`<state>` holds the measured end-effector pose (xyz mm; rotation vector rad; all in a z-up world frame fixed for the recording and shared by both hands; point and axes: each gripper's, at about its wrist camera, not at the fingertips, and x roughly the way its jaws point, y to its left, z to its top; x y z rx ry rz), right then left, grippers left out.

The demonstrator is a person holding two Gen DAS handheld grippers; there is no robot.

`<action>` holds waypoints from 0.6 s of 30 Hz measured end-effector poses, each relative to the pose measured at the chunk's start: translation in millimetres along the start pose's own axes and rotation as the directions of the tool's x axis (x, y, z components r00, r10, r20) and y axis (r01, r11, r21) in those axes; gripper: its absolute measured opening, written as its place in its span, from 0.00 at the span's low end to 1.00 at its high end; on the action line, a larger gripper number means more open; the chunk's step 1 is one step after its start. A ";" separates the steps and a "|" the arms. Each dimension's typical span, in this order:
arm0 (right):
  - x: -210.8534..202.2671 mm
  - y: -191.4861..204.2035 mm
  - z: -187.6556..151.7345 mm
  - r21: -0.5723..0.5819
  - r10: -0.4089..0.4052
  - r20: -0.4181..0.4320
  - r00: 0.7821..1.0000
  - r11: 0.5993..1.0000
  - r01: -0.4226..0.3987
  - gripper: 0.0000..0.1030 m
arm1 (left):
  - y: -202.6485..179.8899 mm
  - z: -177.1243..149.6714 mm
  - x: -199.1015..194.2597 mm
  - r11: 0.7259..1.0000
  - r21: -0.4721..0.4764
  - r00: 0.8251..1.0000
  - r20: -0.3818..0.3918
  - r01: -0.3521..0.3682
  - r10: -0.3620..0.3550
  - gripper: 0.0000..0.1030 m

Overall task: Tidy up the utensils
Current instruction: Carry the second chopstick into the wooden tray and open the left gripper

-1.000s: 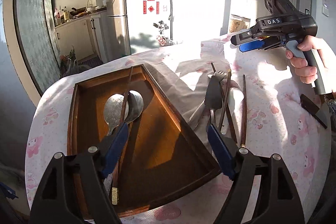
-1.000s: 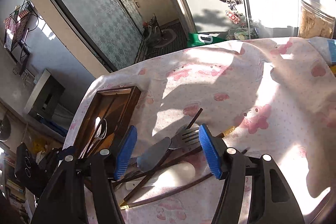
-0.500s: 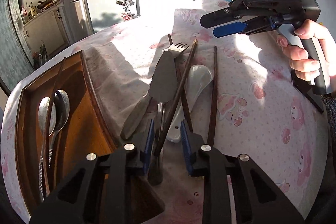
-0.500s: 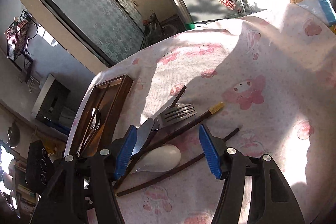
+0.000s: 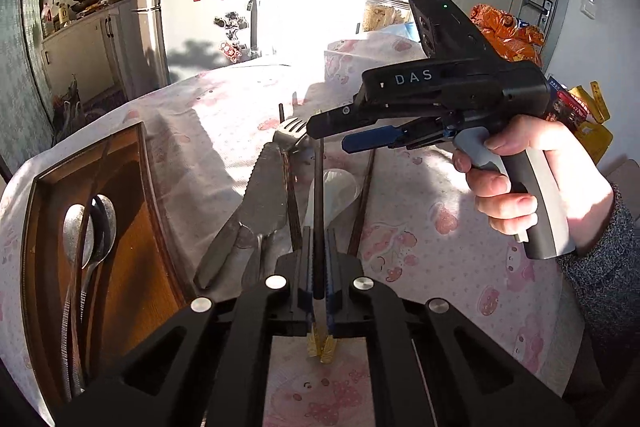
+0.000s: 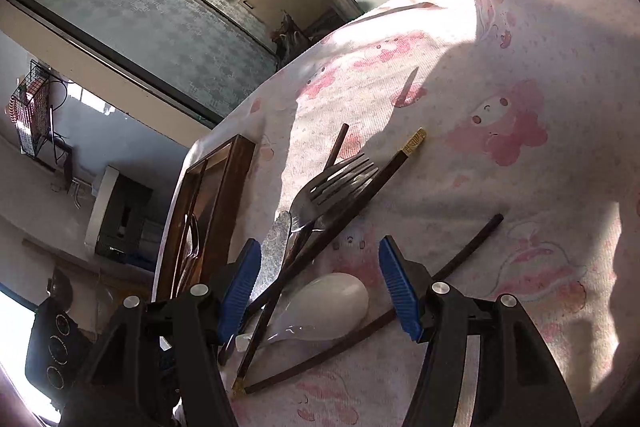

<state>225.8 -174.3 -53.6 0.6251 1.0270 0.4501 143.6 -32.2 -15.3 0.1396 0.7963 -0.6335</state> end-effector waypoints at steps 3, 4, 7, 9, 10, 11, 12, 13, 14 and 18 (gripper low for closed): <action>7.5 0.3 -1.9 0.028 0.008 0.003 1.000 1.000 -0.008 0.55 | -4.3 3.9 -1.8 1.000 -0.010 1.000 0.012 0.020 -0.020 0.06; 8.9 1.1 -2.0 0.029 0.004 0.006 1.000 1.000 -0.004 0.52 | -6.3 4.0 -2.5 1.000 -0.010 0.999 0.015 0.028 -0.028 0.06; 8.2 2.7 -3.8 0.027 -0.015 0.027 1.000 1.000 0.014 0.23 | -13.0 1.0 -1.3 1.000 0.011 1.000 0.009 0.018 -0.018 0.05; 4.1 7.0 -4.2 0.015 -0.024 0.039 0.999 1.000 0.023 0.22 | -13.4 -1.5 0.5 1.000 0.014 1.000 -0.001 0.018 -0.018 0.06; 1.9 10.0 -3.9 0.010 -0.024 0.041 0.999 1.000 0.024 0.21 | -12.7 -2.8 0.4 1.000 0.015 1.000 0.001 0.019 -0.019 0.06; -0.2 13.3 -3.4 0.003 -0.025 0.042 0.999 1.000 0.024 0.21 | -12.5 -3.8 -0.9 1.000 0.015 1.000 0.003 0.022 -0.022 0.06; -2.4 17.8 -2.8 -0.006 -0.026 0.044 0.999 1.000 0.026 0.20 | -12.2 -4.8 -3.0 1.000 0.016 1.000 0.008 0.021 -0.022 0.06; -3.7 22.9 -1.9 -0.016 -0.028 0.045 0.999 0.999 0.029 0.21 | -11.5 -5.5 -5.6 1.000 0.017 1.000 0.013 0.020 -0.020 0.06; -4.9 29.3 -1.5 -0.027 -0.033 0.048 0.998 0.999 0.034 0.20 | -10.3 -6.5 -8.7 1.000 0.016 1.000 0.018 0.018 -0.019 0.06; 2.7 62.4 3.4 -0.085 -0.051 0.042 0.998 0.995 0.054 0.20 | -1.1 -12.7 -26.8 1.000 0.003 0.999 0.048 -0.010 0.010 0.06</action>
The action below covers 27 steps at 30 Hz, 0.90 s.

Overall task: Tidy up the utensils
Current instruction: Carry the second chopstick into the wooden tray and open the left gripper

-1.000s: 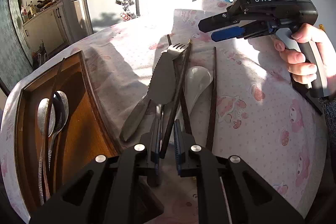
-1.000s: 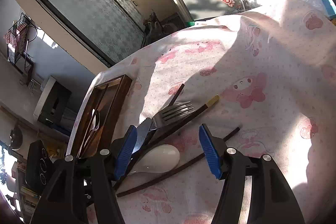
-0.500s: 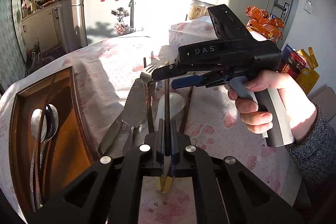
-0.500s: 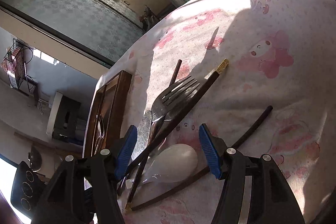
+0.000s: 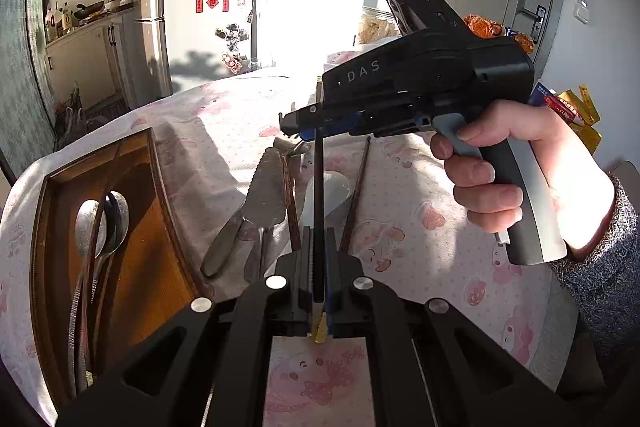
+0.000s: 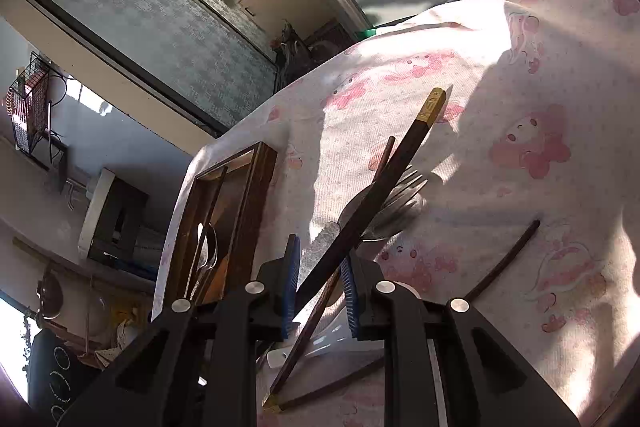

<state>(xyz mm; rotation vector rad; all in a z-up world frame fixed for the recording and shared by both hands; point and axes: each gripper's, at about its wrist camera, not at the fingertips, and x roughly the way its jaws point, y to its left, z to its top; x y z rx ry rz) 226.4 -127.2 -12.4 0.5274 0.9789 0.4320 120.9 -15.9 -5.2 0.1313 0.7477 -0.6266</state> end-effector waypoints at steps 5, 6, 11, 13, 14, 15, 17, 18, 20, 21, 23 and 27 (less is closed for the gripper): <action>38.3 62.1 2.6 -0.103 0.004 -0.039 0.999 0.995 -0.008 0.19 | 29.9 -18.8 -32.4 0.993 -0.067 0.994 0.033 -0.100 0.103 0.05; 46.0 75.2 2.2 -0.128 0.005 -0.039 0.999 0.992 -0.010 0.19 | 35.9 -23.4 -38.6 0.989 -0.073 0.991 0.035 -0.125 0.128 0.06; 90.3 126.9 -2.0 -0.187 0.026 -0.095 0.995 0.981 -0.044 0.19 | 74.6 -45.5 -64.3 0.968 -0.130 0.976 0.029 -0.213 0.218 0.06; 104.6 138.4 -4.1 -0.196 0.024 -0.111 0.994 0.979 -0.046 0.19 | 88.1 -53.4 -69.9 0.961 -0.150 0.971 0.020 -0.233 0.239 0.06; 110.7 142.7 -4.8 -0.198 0.021 -0.117 0.993 0.979 -0.044 0.19 | 93.4 -56.3 -71.8 0.959 -0.156 0.970 0.016 -0.236 0.242 0.06; 115.7 147.2 -6.2 -0.200 0.016 -0.122 0.992 0.979 -0.040 0.19 | 97.2 -58.2 -73.0 0.957 -0.159 0.969 0.013 -0.243 0.249 0.06; 122.4 150.6 -6.6 -0.198 0.016 -0.138 0.990 0.979 -0.043 0.19 | 103.1 -60.1 -74.1 0.954 -0.156 0.965 0.007 -0.258 0.262 0.06; 123.8 151.5 -6.0 -0.193 0.017 -0.140 0.990 0.980 -0.044 0.20 | 105.5 -60.5 -74.3 0.952 -0.156 0.964 0.007 -0.262 0.267 0.06; 121.7 154.3 -5.9 -0.199 0.022 -0.137 0.990 0.979 -0.049 0.21 | 109.3 -62.5 -74.5 0.949 -0.161 0.961 0.005 -0.271 0.276 0.06; 120.4 155.6 -6.0 -0.200 0.029 -0.137 0.990 0.978 -0.056 0.24 | 112.1 -63.3 -74.2 0.948 -0.166 0.961 0.005 -0.272 0.277 0.06; 115.2 154.4 -6.0 -0.198 0.036 -0.133 0.990 0.978 -0.062 0.32 | 116.6 -64.5 -71.1 0.950 -0.166 0.963 0.002 -0.265 0.269 0.06; 98.4 150.2 -7.1 -0.205 0.044 -0.124 0.991 0.976 -0.069 0.35 | 123.1 -65.8 -66.5 0.946 -0.172 0.961 -0.013 -0.274 0.276 0.06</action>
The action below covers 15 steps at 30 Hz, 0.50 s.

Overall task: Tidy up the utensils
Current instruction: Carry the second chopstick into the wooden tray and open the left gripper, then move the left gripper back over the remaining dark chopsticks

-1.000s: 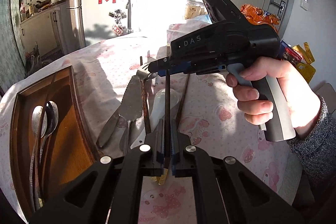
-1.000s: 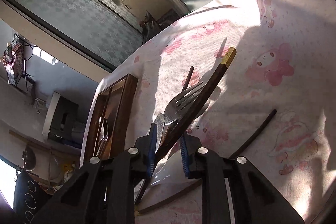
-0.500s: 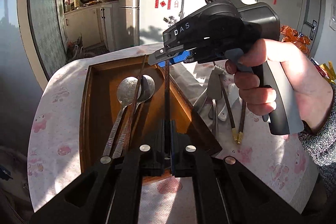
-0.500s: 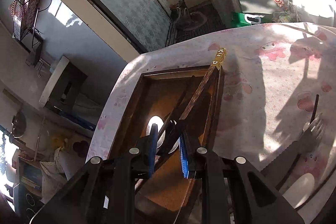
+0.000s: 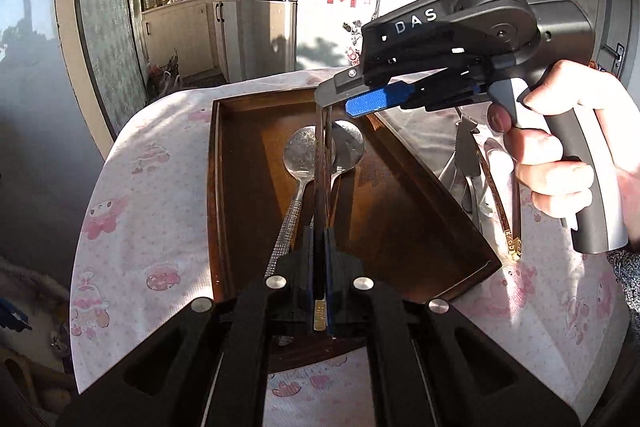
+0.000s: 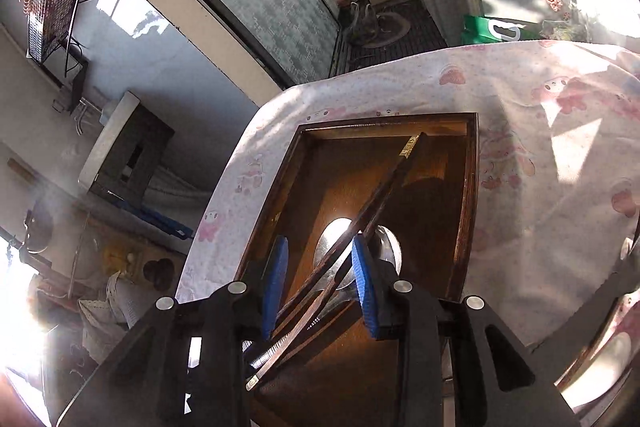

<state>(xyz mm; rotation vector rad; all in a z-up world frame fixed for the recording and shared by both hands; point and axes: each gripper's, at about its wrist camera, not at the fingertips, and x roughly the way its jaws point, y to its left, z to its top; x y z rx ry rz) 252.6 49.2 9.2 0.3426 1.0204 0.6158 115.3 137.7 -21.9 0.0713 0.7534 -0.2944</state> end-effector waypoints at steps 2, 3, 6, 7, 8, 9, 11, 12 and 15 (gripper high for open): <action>-12.6 -4.7 -2.0 -0.001 0.006 0.015 1.000 1.000 -0.006 0.37 | 2.1 1.1 2.9 1.000 0.002 1.000 -0.008 -0.007 0.007 0.06; -19.1 -7.0 -3.2 0.000 0.009 0.024 1.000 1.000 -0.009 0.39 | 3.2 1.6 4.4 1.000 0.002 1.000 -0.012 -0.011 0.011 0.06; -36.5 -15.8 -7.4 0.001 0.007 0.037 0.999 1.000 -0.007 0.46 | 8.2 1.6 12.6 1.000 -0.008 0.999 -0.035 -0.017 0.016 0.11; -42.7 -19.3 -9.9 -0.002 0.000 0.043 0.999 1.000 0.000 0.48 | 9.9 0.9 15.3 0.999 -0.019 0.999 -0.042 -0.029 0.028 0.21; -49.4 -23.2 -12.4 -0.002 -0.005 0.047 0.999 1.000 0.005 0.51 | 11.5 0.4 17.7 0.999 -0.027 0.999 -0.046 -0.030 0.029 0.26; -55.5 -26.8 -15.6 -0.004 -0.005 0.048 0.999 1.000 0.005 0.53 | 12.4 -0.3 19.3 0.999 -0.033 0.999 -0.045 -0.032 0.030 0.38; -69.4 -34.7 -22.2 -0.012 -0.015 0.052 0.999 1.000 0.015 0.53 | 13.2 -0.3 20.6 0.998 -0.033 0.998 -0.036 -0.049 0.048 0.51; -78.1 -39.6 -25.2 -0.014 -0.024 0.059 0.998 1.000 0.025 0.53 | 11.8 -0.2 20.4 0.998 -0.026 0.998 -0.030 -0.053 0.053 0.63; -105.1 -52.6 -33.2 -0.021 -0.042 0.088 0.995 0.999 0.044 0.58 | 4.2 2.0 14.8 0.997 0.022 0.997 0.013 -0.080 0.080 0.75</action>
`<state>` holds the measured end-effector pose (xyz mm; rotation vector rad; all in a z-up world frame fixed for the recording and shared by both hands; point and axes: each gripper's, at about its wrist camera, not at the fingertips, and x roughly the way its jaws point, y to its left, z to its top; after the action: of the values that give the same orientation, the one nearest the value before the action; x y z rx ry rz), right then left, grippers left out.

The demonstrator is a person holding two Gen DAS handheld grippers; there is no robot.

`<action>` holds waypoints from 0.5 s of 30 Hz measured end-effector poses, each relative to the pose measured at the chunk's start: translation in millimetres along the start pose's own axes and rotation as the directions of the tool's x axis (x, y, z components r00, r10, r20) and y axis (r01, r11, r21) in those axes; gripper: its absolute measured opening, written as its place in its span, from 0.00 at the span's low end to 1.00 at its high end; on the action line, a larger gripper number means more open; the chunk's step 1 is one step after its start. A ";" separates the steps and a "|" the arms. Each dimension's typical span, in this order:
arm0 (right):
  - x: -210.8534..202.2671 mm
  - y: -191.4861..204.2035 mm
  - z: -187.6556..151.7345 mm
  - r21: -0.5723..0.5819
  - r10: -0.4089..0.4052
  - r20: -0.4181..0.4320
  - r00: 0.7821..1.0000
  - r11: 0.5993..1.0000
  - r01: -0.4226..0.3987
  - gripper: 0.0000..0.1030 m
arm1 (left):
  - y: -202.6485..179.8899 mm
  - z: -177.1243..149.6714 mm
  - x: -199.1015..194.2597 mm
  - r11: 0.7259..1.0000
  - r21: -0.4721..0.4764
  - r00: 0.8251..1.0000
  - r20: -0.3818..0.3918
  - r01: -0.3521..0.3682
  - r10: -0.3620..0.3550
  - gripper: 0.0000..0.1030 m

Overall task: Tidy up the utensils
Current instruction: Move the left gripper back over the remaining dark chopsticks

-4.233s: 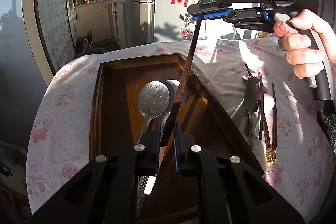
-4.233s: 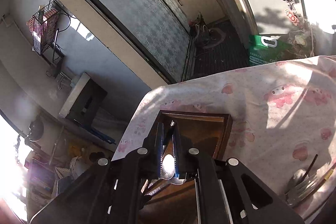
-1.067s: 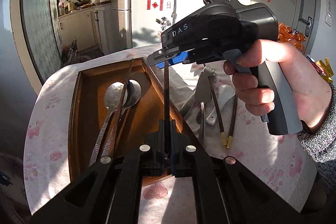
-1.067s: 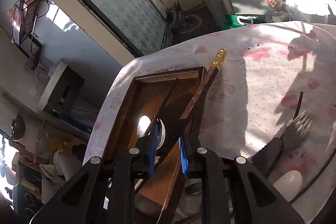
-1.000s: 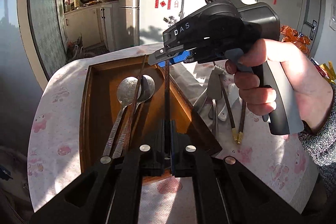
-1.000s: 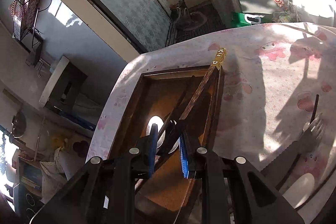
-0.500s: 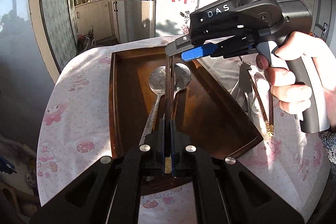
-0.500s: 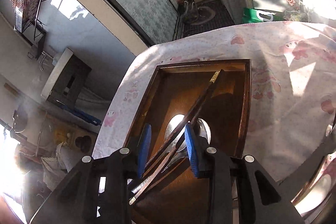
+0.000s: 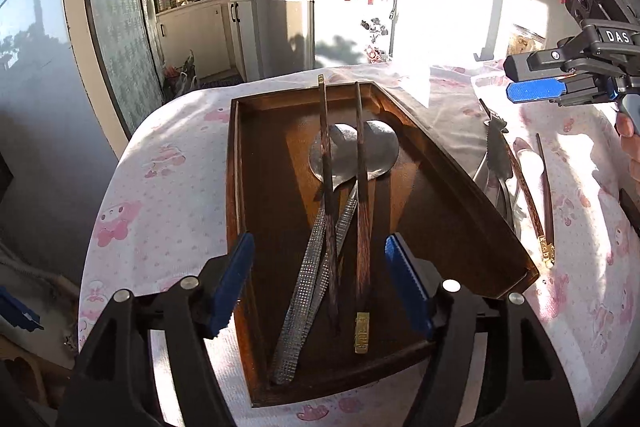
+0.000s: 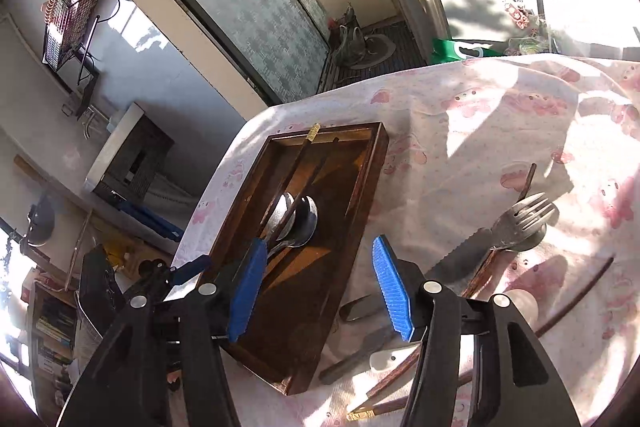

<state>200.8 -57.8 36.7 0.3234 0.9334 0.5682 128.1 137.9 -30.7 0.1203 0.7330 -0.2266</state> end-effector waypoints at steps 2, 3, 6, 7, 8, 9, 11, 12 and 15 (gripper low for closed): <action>-16.3 -11.1 -3.5 -0.003 -0.026 0.023 0.999 1.000 0.026 0.60 | -6.7 2.9 -10.0 1.000 0.024 0.999 0.039 -0.011 0.010 0.88; -23.5 -18.9 -5.1 0.002 -0.037 0.032 0.999 0.999 0.037 0.60 | -11.2 4.4 -15.6 0.999 0.035 0.998 0.058 -0.007 0.005 0.90; -38.7 -44.0 -7.6 0.037 -0.060 0.053 0.997 0.998 0.058 0.61 | -30.5 8.6 -26.4 0.997 0.074 0.997 0.077 0.021 -0.027 0.91; -41.4 -51.5 -8.4 0.054 -0.067 0.057 0.996 0.996 0.064 0.61 | -38.3 10.2 -27.6 0.996 0.085 0.996 0.077 0.031 -0.037 0.91; -42.5 -57.8 -9.3 0.068 -0.073 0.057 0.996 0.995 0.069 0.61 | -45.9 11.4 -27.7 0.995 0.091 0.996 0.074 0.048 -0.055 0.91; -42.9 -64.0 -10.9 0.077 -0.078 0.054 0.996 0.994 0.073 0.61 | -54.0 12.2 -26.5 0.993 0.096 0.995 0.069 0.072 -0.079 0.91; -40.6 -71.0 -12.8 0.084 -0.090 0.046 0.995 0.993 0.086 0.61 | -70.3 13.5 -21.7 0.988 0.110 0.992 0.054 0.111 -0.118 0.91; -39.1 -74.6 -14.0 0.085 -0.092 0.043 0.995 0.992 0.088 0.61 | -78.7 13.8 -18.5 0.985 0.118 0.990 0.046 0.126 -0.132 0.91; -35.6 -82.9 -16.9 0.093 -0.091 0.038 0.995 0.992 0.088 0.59 | -105.3 13.9 -8.1 0.974 0.144 0.984 0.022 0.173 -0.178 0.91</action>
<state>196.6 -145.5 9.7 0.3726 0.9303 0.4356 105.3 34.6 -18.2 0.1861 0.6931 -0.4489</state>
